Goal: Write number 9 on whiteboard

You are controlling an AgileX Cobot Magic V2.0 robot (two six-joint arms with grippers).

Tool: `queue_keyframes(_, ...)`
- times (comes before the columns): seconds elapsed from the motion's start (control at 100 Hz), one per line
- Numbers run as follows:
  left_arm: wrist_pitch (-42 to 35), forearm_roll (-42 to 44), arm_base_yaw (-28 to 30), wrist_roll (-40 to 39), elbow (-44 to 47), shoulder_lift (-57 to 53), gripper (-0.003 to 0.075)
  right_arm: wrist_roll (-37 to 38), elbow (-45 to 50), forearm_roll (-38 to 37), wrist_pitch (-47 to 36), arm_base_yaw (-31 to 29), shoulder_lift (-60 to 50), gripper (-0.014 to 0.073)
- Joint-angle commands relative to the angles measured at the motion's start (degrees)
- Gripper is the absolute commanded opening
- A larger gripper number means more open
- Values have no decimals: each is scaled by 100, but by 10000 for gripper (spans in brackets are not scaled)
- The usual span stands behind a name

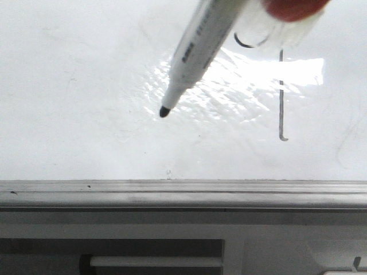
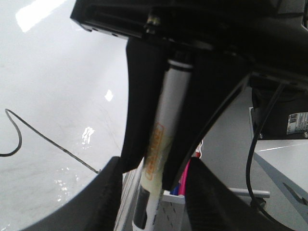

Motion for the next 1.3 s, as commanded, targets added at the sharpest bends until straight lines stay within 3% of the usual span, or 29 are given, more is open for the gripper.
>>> queue_keyframes(0.0,-337,-95,-42,-79,-202,-53,279,-40,-179,-140,-388,9,-39,-69)
queue_keyframes(0.38,-302,-13,75,-79,-202,135,279,-40,-179,-170,-682,9,-39,-69)
queue_keyframes(0.67,353,-175,466,-90,-202,148,279,45,-239,-356,-651,-10,-50,-69)
queue_keyframes(0.97,137,-404,489,-90,-202,148,271,124,-239,13,-793,-10,-38,-69)
queue_keyframes(1.11,115,-440,489,-90,-202,250,184,124,-239,203,-754,-10,16,-69)
queue_keyframes(1.29,92,-468,489,-90,-202,488,-21,124,-227,239,-550,0,227,-69)
